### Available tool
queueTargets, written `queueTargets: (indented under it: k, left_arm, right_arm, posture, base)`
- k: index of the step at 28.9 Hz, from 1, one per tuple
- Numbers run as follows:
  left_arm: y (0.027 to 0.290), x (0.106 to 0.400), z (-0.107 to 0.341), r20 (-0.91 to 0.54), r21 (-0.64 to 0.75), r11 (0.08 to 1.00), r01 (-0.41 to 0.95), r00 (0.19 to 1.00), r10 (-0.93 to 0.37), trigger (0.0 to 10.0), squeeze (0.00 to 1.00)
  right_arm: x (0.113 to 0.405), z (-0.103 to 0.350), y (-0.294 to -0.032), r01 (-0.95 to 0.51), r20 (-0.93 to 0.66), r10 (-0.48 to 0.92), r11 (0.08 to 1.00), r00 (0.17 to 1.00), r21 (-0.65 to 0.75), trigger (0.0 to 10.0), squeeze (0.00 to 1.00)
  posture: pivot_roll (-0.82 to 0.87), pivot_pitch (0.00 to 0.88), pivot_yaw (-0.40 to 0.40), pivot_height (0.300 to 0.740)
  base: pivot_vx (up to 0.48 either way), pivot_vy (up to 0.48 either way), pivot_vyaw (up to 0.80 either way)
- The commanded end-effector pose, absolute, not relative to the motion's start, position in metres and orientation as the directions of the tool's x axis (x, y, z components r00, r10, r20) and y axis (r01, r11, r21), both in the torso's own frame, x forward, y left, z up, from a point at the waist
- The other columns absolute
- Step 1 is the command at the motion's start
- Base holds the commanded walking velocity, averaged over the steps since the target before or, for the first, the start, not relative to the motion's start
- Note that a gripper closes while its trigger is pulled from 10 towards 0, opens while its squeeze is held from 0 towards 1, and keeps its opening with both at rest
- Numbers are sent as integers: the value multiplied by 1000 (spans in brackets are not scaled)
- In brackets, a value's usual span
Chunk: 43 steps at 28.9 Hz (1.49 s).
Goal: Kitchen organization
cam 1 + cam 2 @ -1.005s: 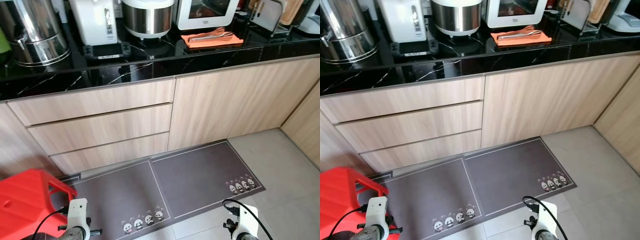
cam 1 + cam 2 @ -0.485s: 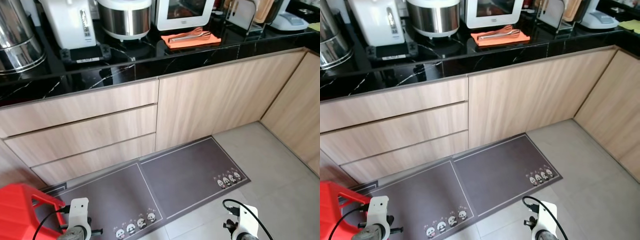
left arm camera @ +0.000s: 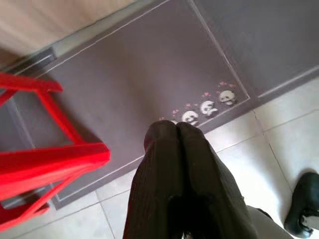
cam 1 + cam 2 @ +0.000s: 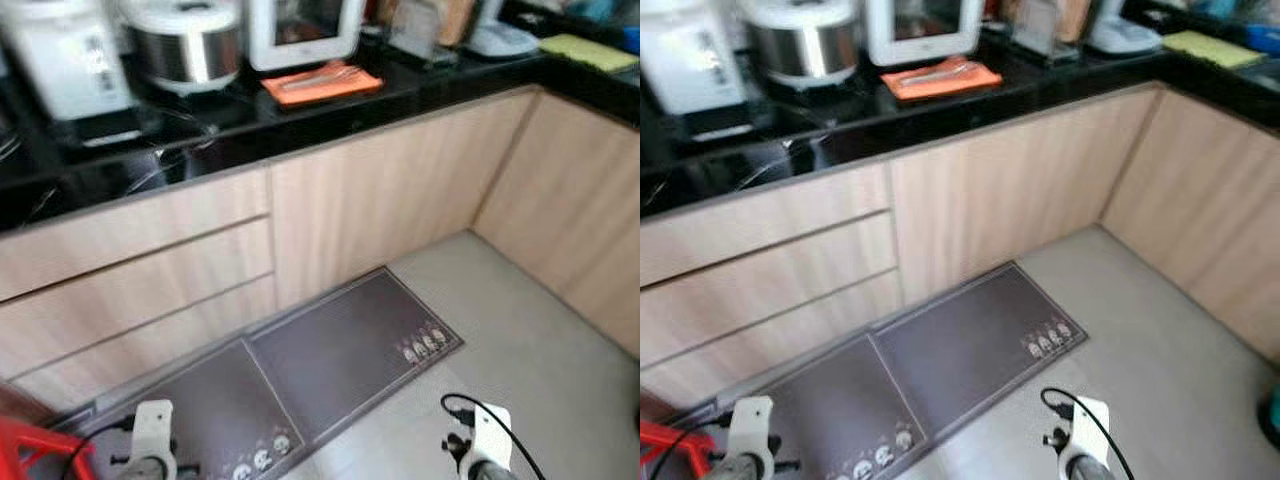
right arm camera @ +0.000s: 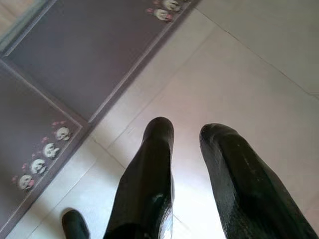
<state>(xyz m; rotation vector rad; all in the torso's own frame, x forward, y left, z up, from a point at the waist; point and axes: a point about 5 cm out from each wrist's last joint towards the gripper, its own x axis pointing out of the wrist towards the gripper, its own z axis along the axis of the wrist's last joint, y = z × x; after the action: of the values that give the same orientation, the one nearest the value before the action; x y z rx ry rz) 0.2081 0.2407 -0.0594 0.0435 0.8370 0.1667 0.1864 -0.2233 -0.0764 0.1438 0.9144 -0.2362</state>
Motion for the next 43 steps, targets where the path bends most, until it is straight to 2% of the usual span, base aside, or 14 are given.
queueTargets:
  k: [1, 6, 17, 27, 36, 42, 43]
  left_arm:
    - [241, 198, -64, -751, 103, 988, -116, 643, 154, 10000, 0]
    - [245, 193, -66, -755, 96, 986, -137, 636, 162, 10000, 0]
    - [227, 191, -72, -762, 70, 991, -114, 635, 127, 10000, 0]
    - [238, 197, -67, -764, 73, 990, -123, 631, 135, 10000, 0]
    - [240, 192, -69, -775, 85, 988, -132, 614, 149, 10000, 0]
    - [245, 190, -68, -772, 154, 988, -28, 620, 138, 10000, 0]
    - [246, 196, -64, -762, 187, 982, 39, 636, 120, 10000, 0]
  right_arm:
    - [187, -76, -223, 268, -798, -142, 963, 585, 26, 10000, 0]
    - [186, -77, -222, 268, -799, -140, 963, 585, 27, 10000, 0]
    - [186, -77, -222, 260, -799, -133, 965, 587, 30, 10000, 0]
    - [186, -76, -223, 260, -785, -128, 964, 606, 44, 10000, 0]
    - [187, -75, -223, 255, -779, -117, 965, 617, 57, 10000, 0]
    - [188, -75, -223, 243, -775, -111, 968, 622, 57, 10000, 0]
    - [187, -75, -223, 241, -776, -110, 969, 621, 56, 10000, 0]
  posture:
    - [104, 0, -15, 740]
    - [106, 0, -11, 740]
    - [104, 0, -9, 740]
    - [100, 0, -14, 740]
    - [98, 0, -21, 740]
    - [86, 0, -21, 740]
    - [83, 0, -20, 740]
  base:
    - [0, -480, -656]
    - [0, -192, -663]
    - [0, 0, -651]
    - [0, 0, 0]
    - [251, 0, 0]
    - [269, 0, 0]
    - [270, 0, 0]
